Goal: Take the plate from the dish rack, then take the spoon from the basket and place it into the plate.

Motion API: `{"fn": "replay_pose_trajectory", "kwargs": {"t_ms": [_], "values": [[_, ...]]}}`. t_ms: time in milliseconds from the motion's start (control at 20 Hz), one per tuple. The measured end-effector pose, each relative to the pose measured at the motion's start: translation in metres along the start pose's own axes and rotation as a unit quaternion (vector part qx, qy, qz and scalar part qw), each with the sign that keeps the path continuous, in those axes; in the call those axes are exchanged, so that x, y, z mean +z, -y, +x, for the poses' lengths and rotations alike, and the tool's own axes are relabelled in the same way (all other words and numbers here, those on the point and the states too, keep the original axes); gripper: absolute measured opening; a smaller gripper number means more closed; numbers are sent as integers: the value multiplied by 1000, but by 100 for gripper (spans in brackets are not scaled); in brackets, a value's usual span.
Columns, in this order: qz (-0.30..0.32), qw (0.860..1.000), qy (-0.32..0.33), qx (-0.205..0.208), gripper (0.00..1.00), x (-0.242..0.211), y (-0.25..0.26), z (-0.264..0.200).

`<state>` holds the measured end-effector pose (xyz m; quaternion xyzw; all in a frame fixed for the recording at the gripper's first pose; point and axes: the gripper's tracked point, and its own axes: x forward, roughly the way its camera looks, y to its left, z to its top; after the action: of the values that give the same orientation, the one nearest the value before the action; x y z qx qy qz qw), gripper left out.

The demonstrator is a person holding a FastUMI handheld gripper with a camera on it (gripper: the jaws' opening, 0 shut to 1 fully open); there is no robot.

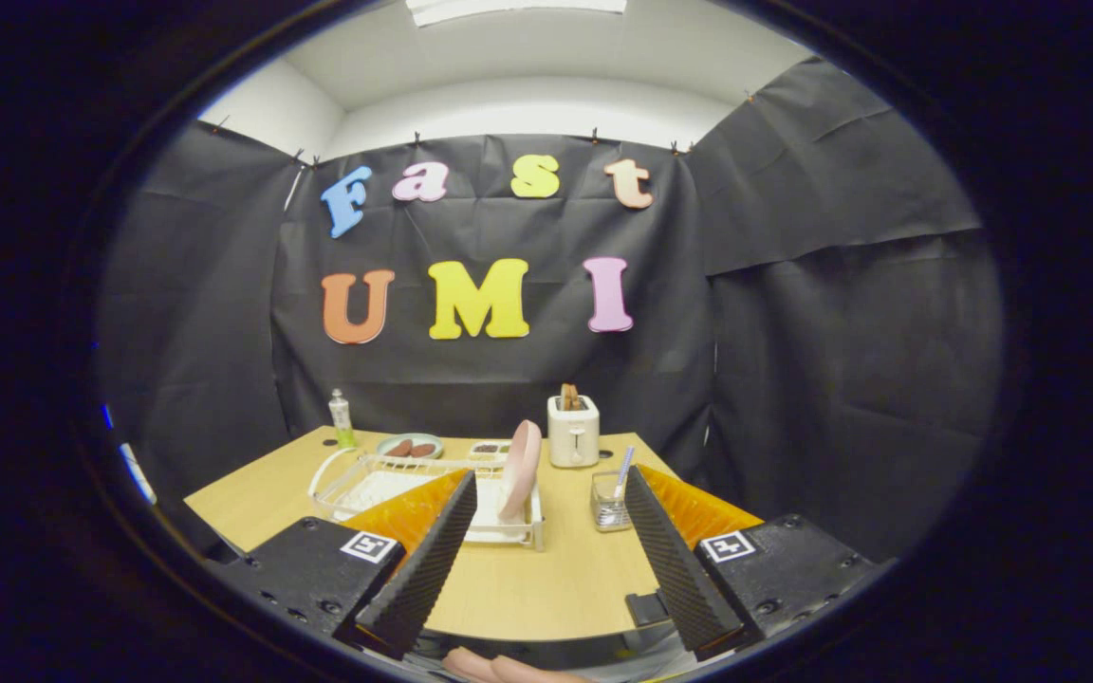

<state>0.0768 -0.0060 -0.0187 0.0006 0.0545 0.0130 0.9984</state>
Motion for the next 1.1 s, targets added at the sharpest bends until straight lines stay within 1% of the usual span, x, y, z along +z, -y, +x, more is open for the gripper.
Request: {"fn": "replay_pose_trajectory", "kwargs": {"t_ms": [50, 200, 400, 450, 600, 700, 800, 900, 1000, 1100], "values": [[-4, 1000, -7, 7, 100, 1, -3, 13], [-6, 999, -32, 4, 100, 9, -1, 55], [-2, 998, -68, 14, 100, 21, -9, 109], [0, 997, -78, 20, 100, 24, -12, 124], [6, 992, -126, 21, 100, 26, -18, 170], [-2, 986, -167, 12, 100, 24, -17, 202], [-15, 977, -214, 4, 100, 18, -16, 234], [-19, 964, -266, 17, 100, 8, -23, 260], [-26, 956, -292, 30, 100, 5, -26, 284], [-56, 946, -319, 21, 100, 1, -24, 305]]}}
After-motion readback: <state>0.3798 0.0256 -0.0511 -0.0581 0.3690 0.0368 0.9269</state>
